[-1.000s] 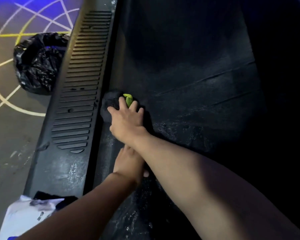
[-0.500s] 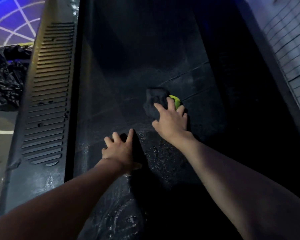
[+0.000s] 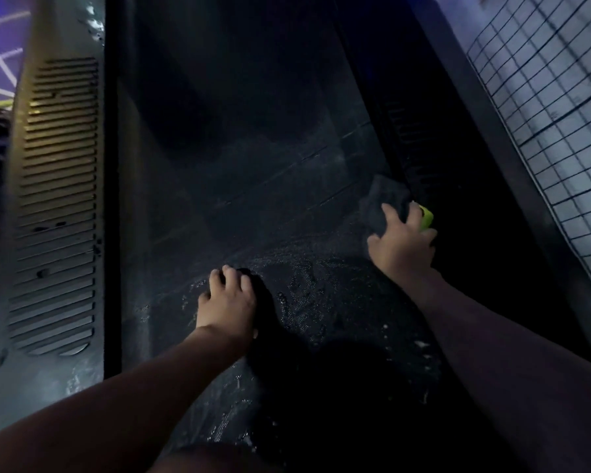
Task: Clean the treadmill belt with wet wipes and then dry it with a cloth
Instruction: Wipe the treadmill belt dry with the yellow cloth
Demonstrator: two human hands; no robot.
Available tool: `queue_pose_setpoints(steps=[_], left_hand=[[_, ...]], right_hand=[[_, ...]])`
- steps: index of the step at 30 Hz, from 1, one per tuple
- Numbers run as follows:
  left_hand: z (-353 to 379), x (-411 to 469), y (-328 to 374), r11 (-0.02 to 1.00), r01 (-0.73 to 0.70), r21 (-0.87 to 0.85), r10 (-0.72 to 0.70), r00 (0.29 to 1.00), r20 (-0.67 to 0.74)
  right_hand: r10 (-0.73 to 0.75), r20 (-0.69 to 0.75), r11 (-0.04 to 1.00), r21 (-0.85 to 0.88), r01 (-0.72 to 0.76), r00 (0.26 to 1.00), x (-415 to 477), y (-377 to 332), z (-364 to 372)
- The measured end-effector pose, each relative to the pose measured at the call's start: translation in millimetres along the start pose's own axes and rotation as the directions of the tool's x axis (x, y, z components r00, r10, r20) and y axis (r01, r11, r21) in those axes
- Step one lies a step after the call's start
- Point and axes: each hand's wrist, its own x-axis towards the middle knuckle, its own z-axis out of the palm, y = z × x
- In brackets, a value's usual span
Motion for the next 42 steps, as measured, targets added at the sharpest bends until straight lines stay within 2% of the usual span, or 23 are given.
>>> queue_pose_setpoints(steps=[5,7,12,27,32,36,42], left_hand=[[5,5,15,0.995,0.094,-0.036,-0.084,0.972,0.218],[1,9,21,0.991,0.120,-0.051,-0.101,0.955,0.279],[0,11,34,0.978,0.192,-0.088,-0.170,0.963,0.212],[2,8,37,0.981,0.122,-0.150,-0.102,0.986,0.132],[2,4,31,0.974,0.115,-0.197,-0.072,0.974,0.213],[5,4,44,0.963,0.179,-0.199,-0.159,0.981,0.113],[-1,-2,42,0.955,0.166,-0.246,-0.135,0.981,0.138]], right_hand=[[-0.066,0.171,0.997,-0.021,0.071,0.983,9,6,-7],[-0.085,0.184,0.996,-0.014,0.089,0.979,10,9,-9],[-0.064,0.166,0.998,-0.008,0.066,0.984,9,3,-6],[-0.039,0.173,0.998,-0.035,0.046,0.984,11,1,-5],[-0.104,0.122,0.994,-0.015,0.107,0.987,7,4,-4],[-0.241,0.051,0.971,0.022,0.240,0.969,0,21,-5],[-0.215,0.145,0.977,0.040,0.211,0.966,-1,21,-11]])
